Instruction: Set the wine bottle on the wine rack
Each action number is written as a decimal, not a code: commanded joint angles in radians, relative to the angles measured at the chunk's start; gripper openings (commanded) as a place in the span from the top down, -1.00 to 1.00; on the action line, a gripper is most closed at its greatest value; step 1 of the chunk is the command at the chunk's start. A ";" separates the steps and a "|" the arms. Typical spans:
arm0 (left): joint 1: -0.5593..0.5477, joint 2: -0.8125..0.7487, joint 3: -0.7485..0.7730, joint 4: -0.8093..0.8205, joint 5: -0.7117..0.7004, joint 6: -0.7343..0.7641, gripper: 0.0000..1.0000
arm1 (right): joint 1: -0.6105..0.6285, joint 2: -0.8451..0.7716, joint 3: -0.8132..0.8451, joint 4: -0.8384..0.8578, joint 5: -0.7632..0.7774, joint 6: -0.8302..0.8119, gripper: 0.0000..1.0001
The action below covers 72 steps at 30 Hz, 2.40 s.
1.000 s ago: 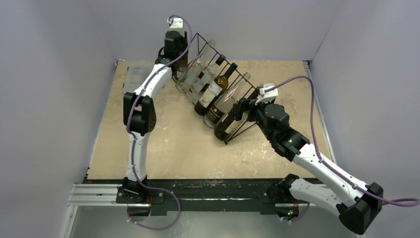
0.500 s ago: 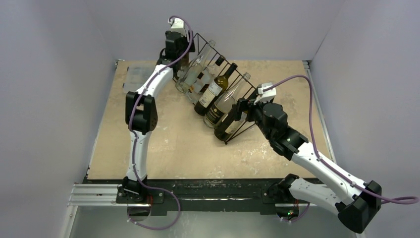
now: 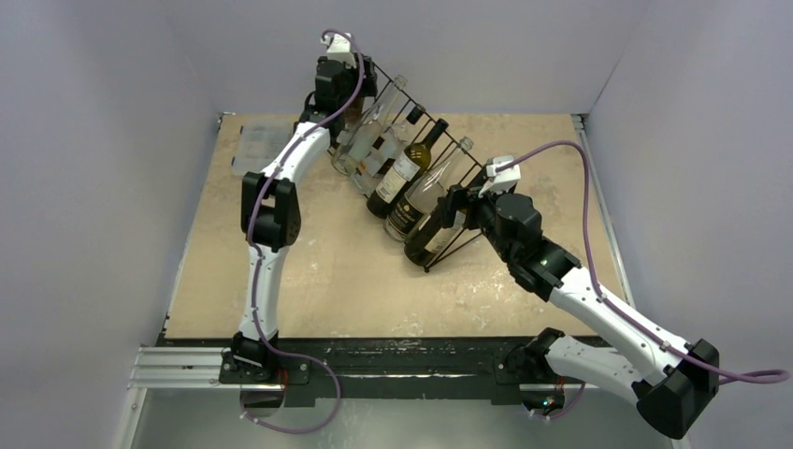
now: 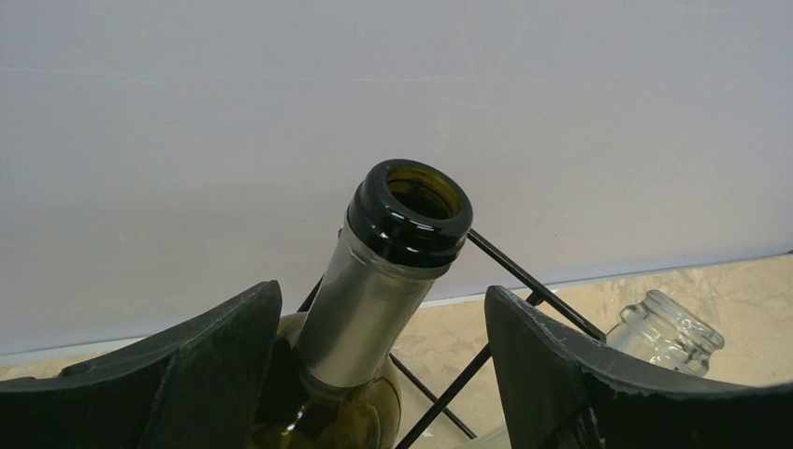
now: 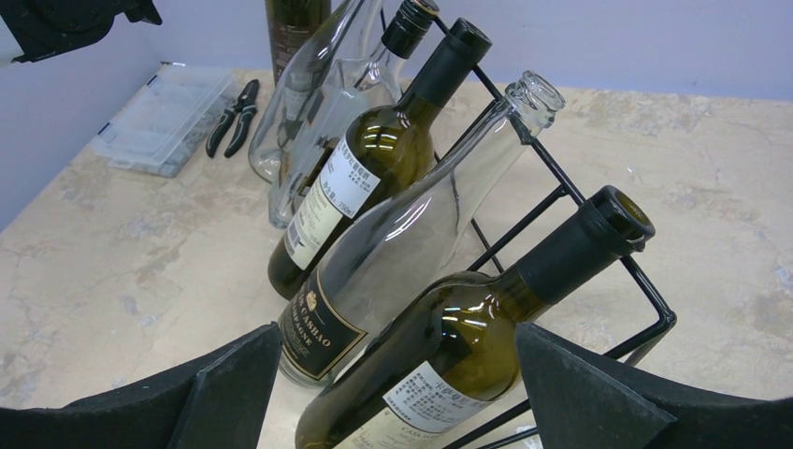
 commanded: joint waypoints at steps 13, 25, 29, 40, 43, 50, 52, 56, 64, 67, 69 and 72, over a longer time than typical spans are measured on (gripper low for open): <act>-0.010 0.045 0.066 -0.023 0.160 -0.051 -0.70 | -0.012 -0.001 0.022 0.032 -0.031 0.016 -0.98; -0.010 -0.001 0.064 -0.088 0.160 -0.021 -0.97 | -0.015 0.002 0.023 0.057 -0.044 0.021 -0.98; -0.010 -0.032 0.043 -0.098 0.159 -0.020 -1.00 | -0.016 0.001 0.022 0.058 -0.049 0.023 -0.98; -0.008 -0.180 -0.032 -0.212 0.086 -0.023 -1.00 | -0.018 -0.017 0.032 0.054 -0.050 0.025 -0.98; 0.000 -0.240 -0.053 -0.269 0.070 -0.025 -1.00 | -0.018 -0.027 0.035 0.050 -0.053 0.028 -0.98; 0.011 -0.469 -0.189 -0.341 0.028 -0.067 -0.95 | -0.018 -0.073 0.038 0.038 -0.046 0.039 -0.98; 0.011 -0.546 -0.248 -0.348 0.030 -0.085 -0.94 | -0.018 -0.094 0.043 0.021 -0.046 0.043 -0.98; 0.011 -0.705 -0.361 -0.390 0.034 -0.127 -0.92 | -0.018 -0.146 0.043 -0.013 -0.045 0.050 -0.98; 0.011 -1.018 -0.542 -0.519 0.089 -0.120 -0.92 | -0.017 -0.272 0.041 -0.080 -0.028 0.066 -0.98; 0.011 -1.144 -0.639 -0.543 0.160 -0.095 -0.92 | -0.017 -0.302 0.046 -0.095 -0.025 0.065 -0.98; 0.010 -1.241 -0.685 -0.581 0.175 -0.072 -0.92 | -0.018 -0.315 0.060 -0.117 -0.016 0.063 -0.98; 0.010 -1.354 -0.748 -0.627 0.161 -0.048 -0.92 | -0.018 -0.338 0.083 -0.146 0.006 0.058 -0.98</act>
